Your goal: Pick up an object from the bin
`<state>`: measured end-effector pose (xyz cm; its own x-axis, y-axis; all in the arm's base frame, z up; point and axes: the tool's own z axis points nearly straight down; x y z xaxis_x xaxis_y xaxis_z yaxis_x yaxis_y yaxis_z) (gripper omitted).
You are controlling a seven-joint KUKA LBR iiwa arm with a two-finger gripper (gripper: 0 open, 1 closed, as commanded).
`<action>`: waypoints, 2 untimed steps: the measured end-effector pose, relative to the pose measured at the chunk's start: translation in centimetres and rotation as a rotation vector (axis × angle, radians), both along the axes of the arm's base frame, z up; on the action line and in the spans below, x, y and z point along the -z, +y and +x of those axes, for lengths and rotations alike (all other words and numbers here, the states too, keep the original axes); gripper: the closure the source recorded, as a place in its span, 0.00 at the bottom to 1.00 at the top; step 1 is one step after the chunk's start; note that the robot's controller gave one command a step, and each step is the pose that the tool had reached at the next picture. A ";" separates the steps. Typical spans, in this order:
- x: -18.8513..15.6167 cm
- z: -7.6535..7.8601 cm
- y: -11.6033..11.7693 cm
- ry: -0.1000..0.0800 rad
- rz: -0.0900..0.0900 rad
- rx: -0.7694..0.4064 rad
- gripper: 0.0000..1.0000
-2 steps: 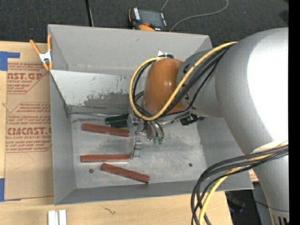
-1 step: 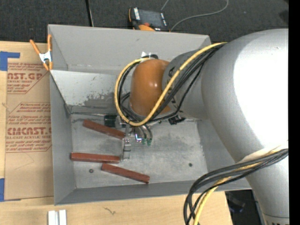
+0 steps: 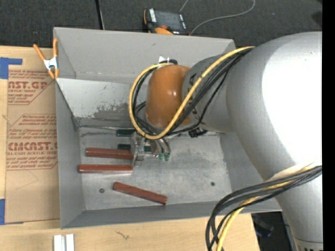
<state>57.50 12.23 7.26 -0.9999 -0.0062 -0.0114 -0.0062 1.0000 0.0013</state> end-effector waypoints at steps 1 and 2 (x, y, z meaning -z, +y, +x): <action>-4.9 0.4 -2.5 0.005 -0.002 -0.035 1.00; -26.4 -0.9 -6.2 -0.001 -0.003 -0.223 1.00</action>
Offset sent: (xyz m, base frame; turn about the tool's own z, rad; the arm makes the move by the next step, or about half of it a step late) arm 0.0023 -0.0240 0.0467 -0.0359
